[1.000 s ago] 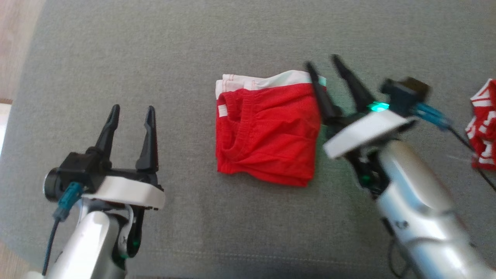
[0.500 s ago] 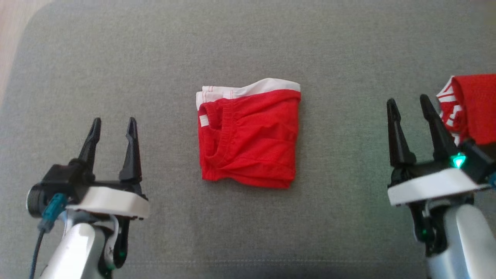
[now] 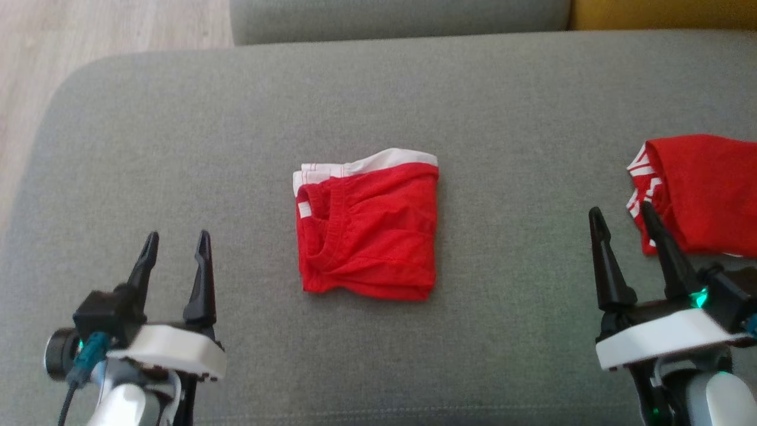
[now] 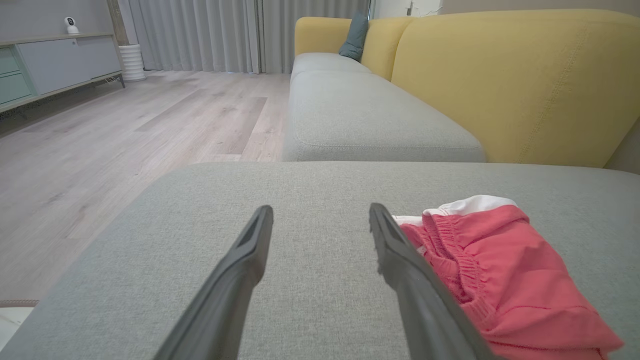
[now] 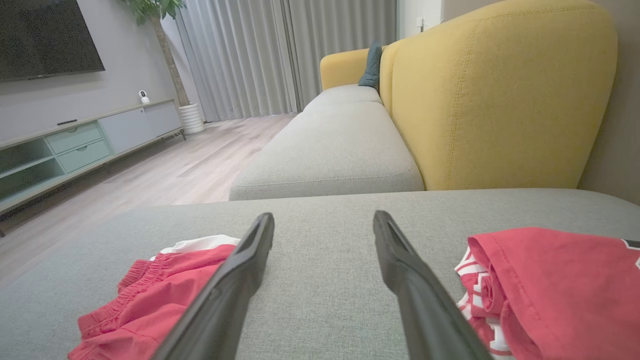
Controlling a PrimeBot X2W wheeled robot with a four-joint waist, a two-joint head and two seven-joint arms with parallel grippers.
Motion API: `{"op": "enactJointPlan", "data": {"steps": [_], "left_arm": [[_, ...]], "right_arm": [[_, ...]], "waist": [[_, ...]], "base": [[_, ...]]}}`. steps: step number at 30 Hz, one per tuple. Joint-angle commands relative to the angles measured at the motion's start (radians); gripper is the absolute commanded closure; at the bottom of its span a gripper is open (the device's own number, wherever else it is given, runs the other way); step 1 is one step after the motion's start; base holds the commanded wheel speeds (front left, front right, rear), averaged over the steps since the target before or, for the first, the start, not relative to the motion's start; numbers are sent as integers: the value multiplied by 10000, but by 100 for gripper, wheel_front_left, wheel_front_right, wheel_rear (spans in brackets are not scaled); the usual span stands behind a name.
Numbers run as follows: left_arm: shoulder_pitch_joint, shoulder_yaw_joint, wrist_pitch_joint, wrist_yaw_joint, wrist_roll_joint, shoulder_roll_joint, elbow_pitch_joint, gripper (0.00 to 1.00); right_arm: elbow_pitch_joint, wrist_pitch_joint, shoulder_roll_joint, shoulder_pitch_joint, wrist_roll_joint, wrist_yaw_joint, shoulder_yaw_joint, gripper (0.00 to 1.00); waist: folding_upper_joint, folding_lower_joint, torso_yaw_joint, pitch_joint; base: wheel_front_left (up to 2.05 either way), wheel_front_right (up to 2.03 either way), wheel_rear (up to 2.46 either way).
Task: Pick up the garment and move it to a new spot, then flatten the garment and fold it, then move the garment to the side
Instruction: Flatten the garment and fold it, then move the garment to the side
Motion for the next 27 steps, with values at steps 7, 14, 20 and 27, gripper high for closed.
{"op": "enactJointPlan", "data": {"steps": [7,14,20,27], "left_arm": [[224,235,223,170,-148,334,-363,0],[481,143,355,307,-93,407,-467,0],[500,95,408,415,-3,472,-574,0],[455,72,416,465,19,506,-609,0]], "right_arm": [[-475,205,34,289,-51,-9,179,0],[-543,390,50,689,9,-9,129,0],[-611,521,57,780,8,-9,84,0],[-641,596,62,786,-13,-9,86,0]], "waist": [[0,0,-54,-751],[0,0,-48,-1171],[0,0,-59,-1225],[0,0,-62,-1193]], "base": [[0,0,0],[0,0,0],[0,0,0],[0,0,0]]}}
